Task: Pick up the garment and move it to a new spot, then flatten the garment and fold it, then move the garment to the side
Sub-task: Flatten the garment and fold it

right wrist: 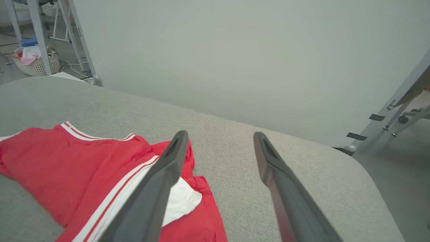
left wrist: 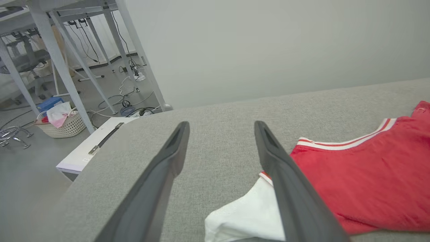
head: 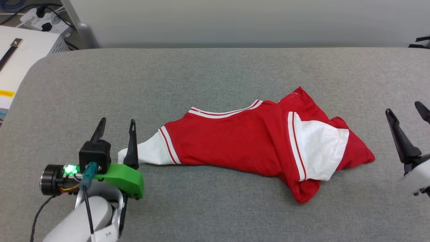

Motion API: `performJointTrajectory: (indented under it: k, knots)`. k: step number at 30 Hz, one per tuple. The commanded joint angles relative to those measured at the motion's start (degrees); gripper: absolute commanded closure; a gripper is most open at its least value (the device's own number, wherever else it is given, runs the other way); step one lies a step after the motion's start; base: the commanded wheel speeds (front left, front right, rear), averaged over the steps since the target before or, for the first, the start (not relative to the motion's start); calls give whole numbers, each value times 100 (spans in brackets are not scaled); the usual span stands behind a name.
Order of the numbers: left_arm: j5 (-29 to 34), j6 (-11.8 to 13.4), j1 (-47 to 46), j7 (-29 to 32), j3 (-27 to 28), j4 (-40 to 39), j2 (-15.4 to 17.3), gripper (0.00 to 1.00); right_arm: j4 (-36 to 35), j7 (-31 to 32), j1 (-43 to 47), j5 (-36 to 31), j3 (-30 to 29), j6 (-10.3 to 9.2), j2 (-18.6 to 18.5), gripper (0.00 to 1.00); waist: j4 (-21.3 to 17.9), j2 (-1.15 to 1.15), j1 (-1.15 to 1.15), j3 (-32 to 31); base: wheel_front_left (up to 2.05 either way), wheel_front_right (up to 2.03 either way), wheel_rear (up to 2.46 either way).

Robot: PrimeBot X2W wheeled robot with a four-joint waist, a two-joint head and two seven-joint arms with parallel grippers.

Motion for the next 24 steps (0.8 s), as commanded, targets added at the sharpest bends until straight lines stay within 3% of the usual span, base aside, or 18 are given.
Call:
performJointTrajectory:
  k: [1,4,11,14,18,24]
  knots:
    - [297,85,271,-32,190,-135,-127,0,-76,241,-202,175,145,-3,-208,0,84,0,0,40,0,0,0]
    - [848,132,661,-32,627,-394,-378,0,-180,932,-548,625,553,-3,-706,0,185,0,0,127,0,0,0]
    - [1763,-174,1139,-33,1304,-621,-1047,0,-95,2913,-1397,1876,1730,-3,-1862,0,490,0,0,469,0,0,0]
    - [2129,-277,1204,-33,1575,-787,-1358,0,98,3528,-1763,2214,2068,-3,-2182,0,633,0,0,667,0,0,0]
    - [2501,-470,1280,-33,1822,-896,-1711,0,459,3992,-2170,2501,2458,-3,-2337,0,812,0,0,930,0,0,0]
    - [2897,-779,1226,-33,2100,-924,-2153,0,1055,4150,-2713,2474,3125,-3,-2321,0,1031,0,0,1399,0,0,0]
